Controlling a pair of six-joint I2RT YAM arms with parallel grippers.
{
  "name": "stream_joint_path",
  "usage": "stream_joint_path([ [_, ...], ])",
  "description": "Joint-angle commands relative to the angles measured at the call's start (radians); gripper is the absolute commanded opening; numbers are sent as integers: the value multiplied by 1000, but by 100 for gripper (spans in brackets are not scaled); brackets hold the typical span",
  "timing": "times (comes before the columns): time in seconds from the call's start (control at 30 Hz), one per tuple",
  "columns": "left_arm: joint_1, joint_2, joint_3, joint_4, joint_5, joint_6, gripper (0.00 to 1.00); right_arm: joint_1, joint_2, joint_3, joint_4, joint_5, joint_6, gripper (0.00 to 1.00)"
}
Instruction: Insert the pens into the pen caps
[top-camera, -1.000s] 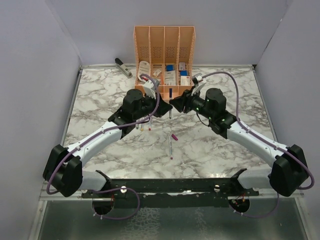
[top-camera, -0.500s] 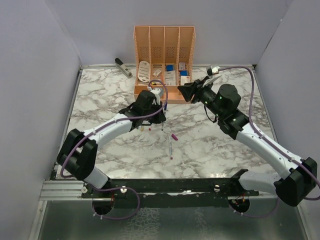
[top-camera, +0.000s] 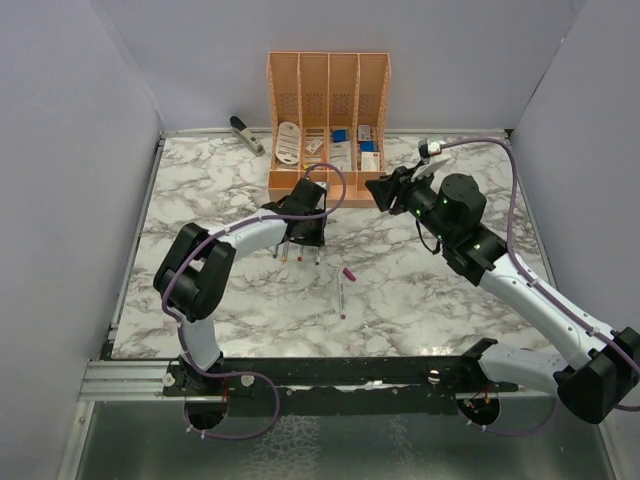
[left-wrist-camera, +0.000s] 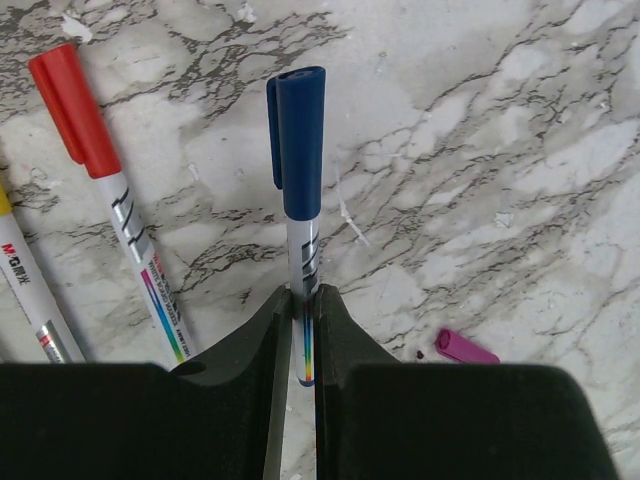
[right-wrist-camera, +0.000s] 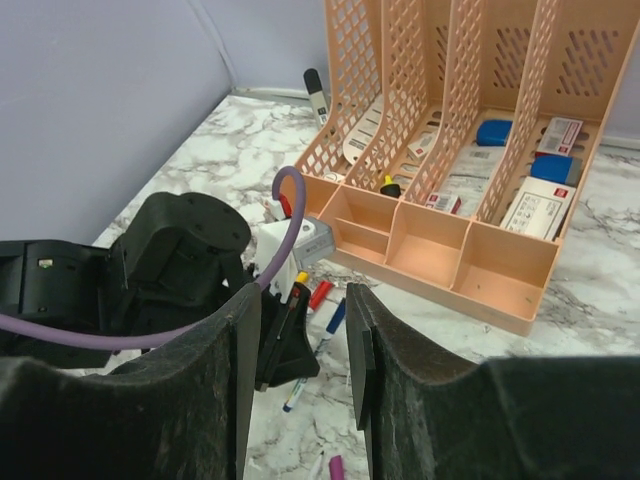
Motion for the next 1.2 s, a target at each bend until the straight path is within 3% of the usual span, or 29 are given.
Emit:
stream_joint_path([
  [0.0,16,23,35,-35,-57,-13,0,1,-32,-31,-44,36,-9,39],
  [0.27,27,65,61,-56,-71,-12,0,1,-45,-53,-67,22,16,39],
  [0.83,29,82,74,-57,-69,-21,33,1,-57,-70,-71,1,53,39],
  [1.17,29,49,92,-55,-71,-18,36,1,-66,-84,-73,44,49,39],
])
